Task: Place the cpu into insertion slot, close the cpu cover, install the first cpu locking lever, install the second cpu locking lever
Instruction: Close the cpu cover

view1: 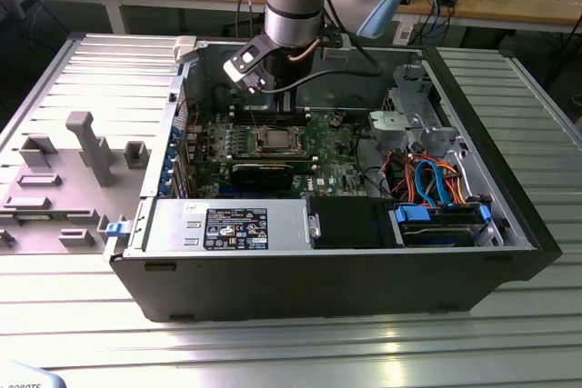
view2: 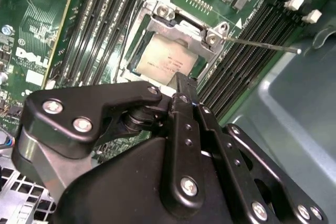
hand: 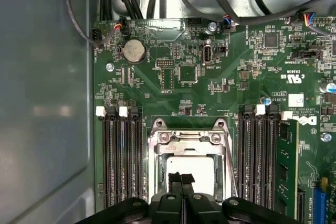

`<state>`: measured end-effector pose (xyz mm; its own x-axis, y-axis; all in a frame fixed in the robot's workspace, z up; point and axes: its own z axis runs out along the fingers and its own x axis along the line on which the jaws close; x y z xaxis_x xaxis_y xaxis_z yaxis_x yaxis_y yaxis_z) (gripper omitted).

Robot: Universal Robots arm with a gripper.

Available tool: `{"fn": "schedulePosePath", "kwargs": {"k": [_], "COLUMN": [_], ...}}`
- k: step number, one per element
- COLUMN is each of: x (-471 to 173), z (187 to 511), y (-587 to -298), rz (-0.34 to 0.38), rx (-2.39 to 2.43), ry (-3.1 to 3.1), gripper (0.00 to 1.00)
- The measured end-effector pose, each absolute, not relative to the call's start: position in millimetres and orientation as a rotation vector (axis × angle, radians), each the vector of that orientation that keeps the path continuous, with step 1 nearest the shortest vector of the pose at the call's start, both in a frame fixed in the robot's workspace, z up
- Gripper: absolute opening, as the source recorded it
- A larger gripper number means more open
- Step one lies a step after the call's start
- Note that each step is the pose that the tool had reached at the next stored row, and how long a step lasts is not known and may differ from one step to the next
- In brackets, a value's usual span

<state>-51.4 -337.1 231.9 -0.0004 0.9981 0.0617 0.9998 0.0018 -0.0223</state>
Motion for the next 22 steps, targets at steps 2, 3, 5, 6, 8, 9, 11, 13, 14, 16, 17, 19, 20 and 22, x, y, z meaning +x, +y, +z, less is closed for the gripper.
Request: {"fn": "schedulePosePath", "kwargs": {"k": [2, 3, 5, 6, 8, 9, 11, 13, 14, 16, 17, 19, 20, 22], "x": [-53, -54, -56, -57, -59, -61, -66, -72, -73, -74, -75, -76, -76, -76], "z": [232, 232, 231, 231, 231, 230, 229, 224, 221, 217, 215, 212, 210, 207], "y": [-337, -337, -337, -337, -337, -337, -337, -338, -338, -340, -340, -341, -341, -341], "rz": [-0.043, -0.043, -0.045, -0.045, -0.046, -0.048, -0.051, -0.051, -0.051, -0.051, -0.051, -0.051, -0.051, -0.051], "rx": [-2.178, -2.178, -2.177, -2.177, -2.176, -2.175, -2.173, -2.172, -2.172, -2.172, -2.172, -2.172, -2.172, -2.172], "ry": [-2.180, -2.180, -2.180, -2.179, -2.179, -2.180, -2.180, -2.181, -2.181, -2.181, -2.181, -2.181, -2.181, -2.181], "gripper": [0.11, 0.11, 0.11, 0.11, 0.11, 0.11, 0.11, 0.11, 0.11, 0.11, 0.11, 0.11, 0.11, 0.11]}}
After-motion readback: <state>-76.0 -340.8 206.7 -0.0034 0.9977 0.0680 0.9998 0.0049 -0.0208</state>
